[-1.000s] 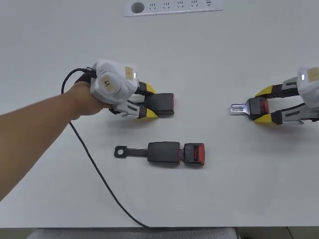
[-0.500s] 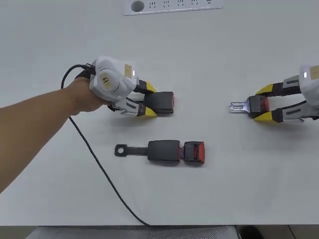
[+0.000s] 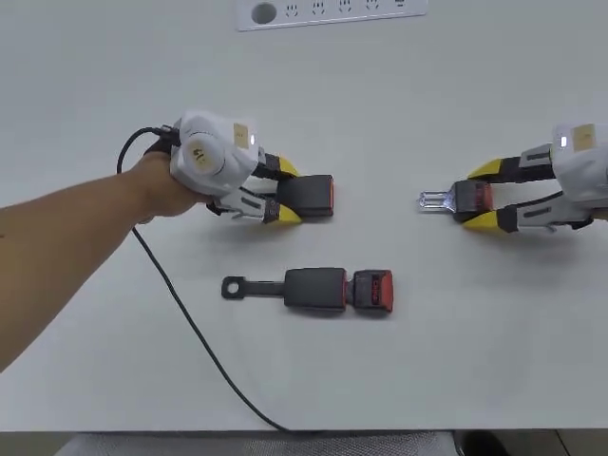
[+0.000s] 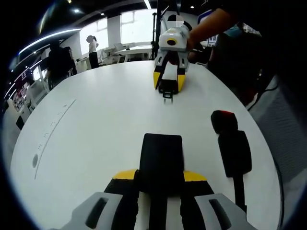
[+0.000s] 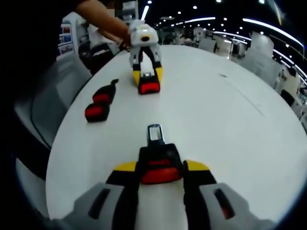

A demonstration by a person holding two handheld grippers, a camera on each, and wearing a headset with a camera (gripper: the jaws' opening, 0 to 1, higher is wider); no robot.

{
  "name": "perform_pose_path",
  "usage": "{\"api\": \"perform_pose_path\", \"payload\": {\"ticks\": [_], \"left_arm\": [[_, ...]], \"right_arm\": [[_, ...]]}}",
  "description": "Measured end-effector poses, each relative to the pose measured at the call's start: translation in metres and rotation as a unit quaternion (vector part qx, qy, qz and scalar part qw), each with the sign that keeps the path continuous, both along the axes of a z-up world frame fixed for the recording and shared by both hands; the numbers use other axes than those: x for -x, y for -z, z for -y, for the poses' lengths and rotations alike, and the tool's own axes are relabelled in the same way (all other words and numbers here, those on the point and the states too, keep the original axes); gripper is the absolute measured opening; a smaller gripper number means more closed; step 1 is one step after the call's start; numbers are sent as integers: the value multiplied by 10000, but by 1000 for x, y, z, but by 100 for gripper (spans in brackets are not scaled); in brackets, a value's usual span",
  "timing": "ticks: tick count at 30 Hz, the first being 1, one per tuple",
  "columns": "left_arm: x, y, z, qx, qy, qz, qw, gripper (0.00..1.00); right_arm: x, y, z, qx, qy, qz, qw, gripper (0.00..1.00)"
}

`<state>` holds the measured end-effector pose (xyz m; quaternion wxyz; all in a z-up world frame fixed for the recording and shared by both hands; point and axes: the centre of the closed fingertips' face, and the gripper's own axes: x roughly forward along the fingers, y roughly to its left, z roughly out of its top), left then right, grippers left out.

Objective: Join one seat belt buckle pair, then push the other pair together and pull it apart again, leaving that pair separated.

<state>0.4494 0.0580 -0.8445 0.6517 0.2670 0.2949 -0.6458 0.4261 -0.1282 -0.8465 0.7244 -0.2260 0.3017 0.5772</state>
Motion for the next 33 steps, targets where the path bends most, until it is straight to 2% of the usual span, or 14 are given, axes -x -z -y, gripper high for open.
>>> {"api": "perform_pose_path", "payload": {"ticks": [5, 21, 27, 33], "left_arm": [[0, 1, -1, 1, 15, -2, 10000, 34], [0, 1, -2, -26, 37, -1, 10000, 34], [0, 2, -3, -35, 41, -6, 10000, 34], [1, 2, -3, -49, 46, -20, 10000, 34]], "right_arm": [[-1, -2, -14, -181, 9, -20, 9998, 35], [-7, -2, -64, -510, 117, -90, 9986, 35], [-9, -4, -82, -517, 123, -181, 9984, 35], [-13, -6, -101, -502, 36, -162, 9986, 35]]}}
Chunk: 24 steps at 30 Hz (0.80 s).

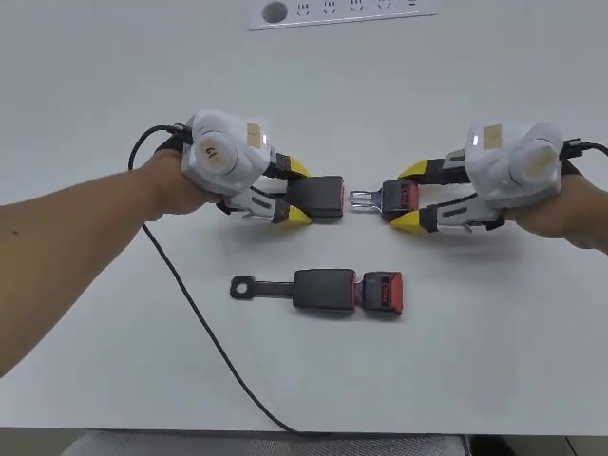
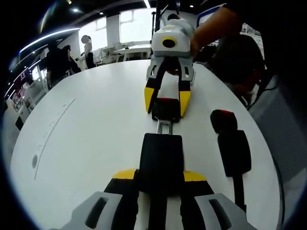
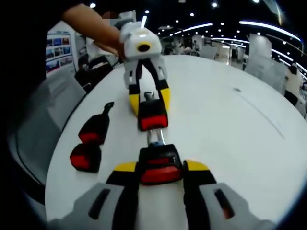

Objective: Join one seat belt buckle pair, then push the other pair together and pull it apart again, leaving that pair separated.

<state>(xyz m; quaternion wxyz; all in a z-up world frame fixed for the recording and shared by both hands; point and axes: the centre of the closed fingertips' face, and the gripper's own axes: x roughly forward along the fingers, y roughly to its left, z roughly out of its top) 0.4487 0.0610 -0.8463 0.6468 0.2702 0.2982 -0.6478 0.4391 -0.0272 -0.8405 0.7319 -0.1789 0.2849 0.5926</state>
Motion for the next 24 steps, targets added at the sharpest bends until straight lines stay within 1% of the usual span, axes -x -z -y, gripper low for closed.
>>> {"api": "perform_pose_path", "payload": {"ticks": [3, 4, 5, 7, 11, 12, 14, 19, 24], "left_arm": [[0, 0, 0, -4, -10, -8, 10000, 34], [1, 0, 0, -8, -1, -13, 10000, 34], [1, 0, 0, -9, 2, -22, 10000, 34], [1, 0, 0, -21, 17, -16, 10000, 34], [2, 0, 0, -47, 27, -9, 10000, 34], [2, 0, -1, -58, 39, -19, 10000, 34], [2, 0, -1, -59, 40, -14, 10000, 34], [3, 0, 0, -129, 60, -18, 9999, 34], [4, 0, 0, -158, 77, -36, 9998, 34]], "right_arm": [[-1, 0, -7, 13, -27, 18, 10000, 35], [-1, 0, -8, 61, -49, 47, 10000, 35], [-2, 1, -9, 165, -133, 130, 9997, 35], [-3, 0, -13, 168, -103, 87, 9998, 35], [-4, 1, -25, 251, -89, 104, 9996, 35], [-5, 1, -24, 312, -169, 150, 9993, 35], [-5, 2, -24, 304, -137, 101, 9994, 35], [-4, 3, -25, 315, -112, 71, 9994, 35], [-4, 4, -29, 403, -99, 60, 9991, 35]]}}
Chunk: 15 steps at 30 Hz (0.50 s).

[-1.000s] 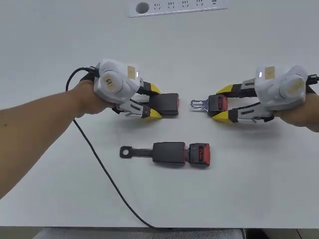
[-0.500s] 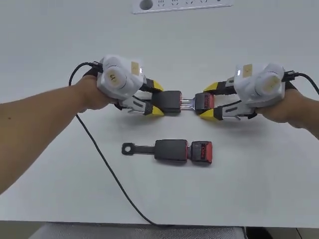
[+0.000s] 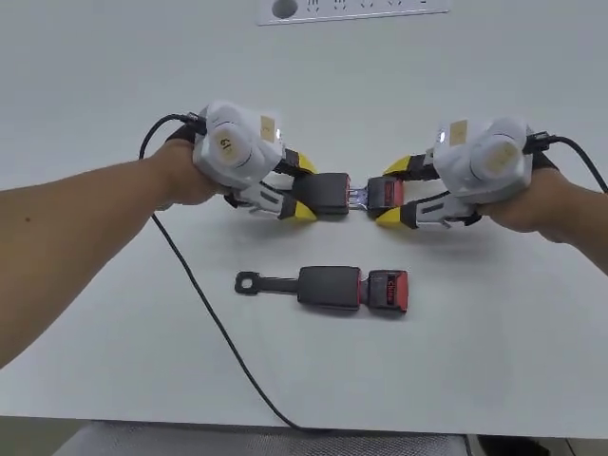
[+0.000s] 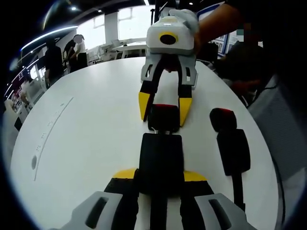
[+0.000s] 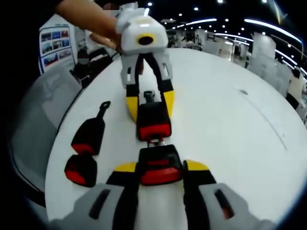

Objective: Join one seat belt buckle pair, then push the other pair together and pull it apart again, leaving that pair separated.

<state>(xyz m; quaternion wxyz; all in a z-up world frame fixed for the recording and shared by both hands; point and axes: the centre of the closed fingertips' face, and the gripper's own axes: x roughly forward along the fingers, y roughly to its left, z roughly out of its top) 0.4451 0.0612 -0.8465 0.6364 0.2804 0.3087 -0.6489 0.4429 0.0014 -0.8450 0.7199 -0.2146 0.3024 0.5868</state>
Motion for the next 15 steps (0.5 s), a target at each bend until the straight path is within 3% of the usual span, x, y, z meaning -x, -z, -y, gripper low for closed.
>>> {"api": "perform_pose_path", "payload": {"ticks": [8, 15], "left_arm": [[2, -2, 1, -55, 72, -6, 10000, 33], [4, -3, 3, -38, 56, -39, 10000, 33]], "right_arm": [[1, 1, -2, 37, 8, -53, 10000, 35], [0, 2, -15, -44, 83, -94, 9999, 34]]}}
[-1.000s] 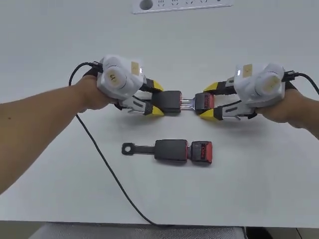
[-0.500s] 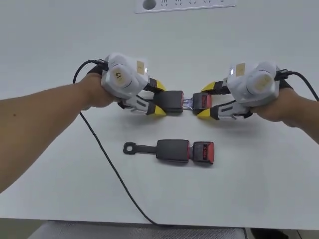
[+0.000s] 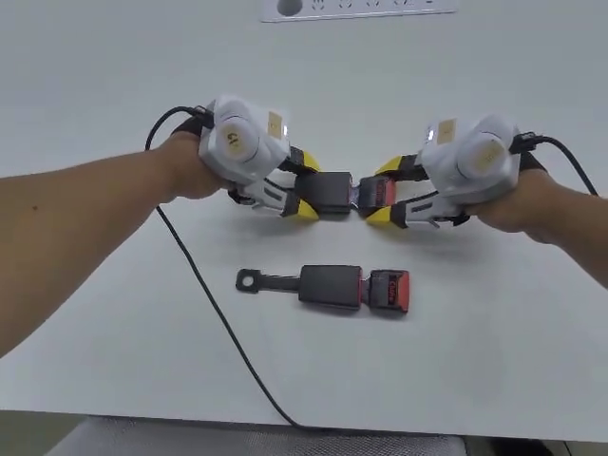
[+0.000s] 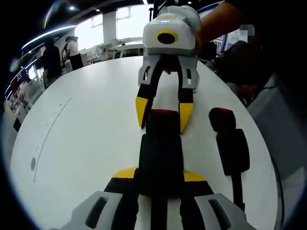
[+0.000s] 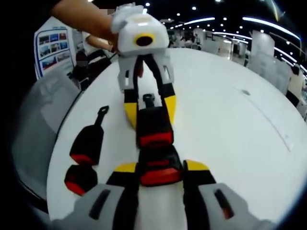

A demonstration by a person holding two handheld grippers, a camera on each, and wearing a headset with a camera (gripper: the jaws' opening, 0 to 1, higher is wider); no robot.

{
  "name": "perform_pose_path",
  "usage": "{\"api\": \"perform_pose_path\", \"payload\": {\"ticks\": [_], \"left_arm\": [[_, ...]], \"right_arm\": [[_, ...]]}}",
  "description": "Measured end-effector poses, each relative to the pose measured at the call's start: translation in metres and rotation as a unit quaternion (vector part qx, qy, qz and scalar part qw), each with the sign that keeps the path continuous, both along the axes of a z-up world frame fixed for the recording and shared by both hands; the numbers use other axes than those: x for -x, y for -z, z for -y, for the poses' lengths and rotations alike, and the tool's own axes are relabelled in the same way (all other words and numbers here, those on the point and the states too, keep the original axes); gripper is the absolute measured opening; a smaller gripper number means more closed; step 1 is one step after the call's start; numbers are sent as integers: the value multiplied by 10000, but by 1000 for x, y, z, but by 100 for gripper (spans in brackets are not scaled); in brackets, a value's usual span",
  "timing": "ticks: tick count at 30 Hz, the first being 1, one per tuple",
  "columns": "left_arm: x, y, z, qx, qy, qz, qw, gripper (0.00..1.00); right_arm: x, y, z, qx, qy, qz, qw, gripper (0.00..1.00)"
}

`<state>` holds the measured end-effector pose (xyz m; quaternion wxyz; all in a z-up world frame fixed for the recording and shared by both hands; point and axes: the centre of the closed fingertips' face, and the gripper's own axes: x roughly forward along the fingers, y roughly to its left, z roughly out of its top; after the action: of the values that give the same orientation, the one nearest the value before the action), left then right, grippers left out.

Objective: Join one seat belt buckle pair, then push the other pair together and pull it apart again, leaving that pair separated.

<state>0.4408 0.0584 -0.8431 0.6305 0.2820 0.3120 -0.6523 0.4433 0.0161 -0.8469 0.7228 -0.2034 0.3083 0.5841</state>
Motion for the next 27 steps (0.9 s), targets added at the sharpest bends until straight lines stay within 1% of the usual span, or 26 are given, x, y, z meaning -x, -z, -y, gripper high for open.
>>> {"api": "perform_pose_path", "payload": {"ticks": [3, 6, 11, 21, 27], "left_arm": [[1, -1, 1, 36, -15, -10, 10000, 33], [-1, 0, 0, 74, -48, -24, 10000, 33], [-2, 0, 0, 65, -26, -19, 10000, 33], [-4, 2, -1, 54, 6, 5, 10000, 34], [-6, 3, -2, 53, 9, 1, 10000, 34]], "right_arm": [[-1, 0, 0, -6, 26, -57, 10000, 34], [0, 0, -1, 12, 37, -51, 10000, 34], [-1, 0, -1, 45, 75, -42, 10000, 34], [-1, 1, -3, 296, -6, 39, 9996, 35], [-1, 1, -3, 372, -70, 48, 9993, 35]]}}
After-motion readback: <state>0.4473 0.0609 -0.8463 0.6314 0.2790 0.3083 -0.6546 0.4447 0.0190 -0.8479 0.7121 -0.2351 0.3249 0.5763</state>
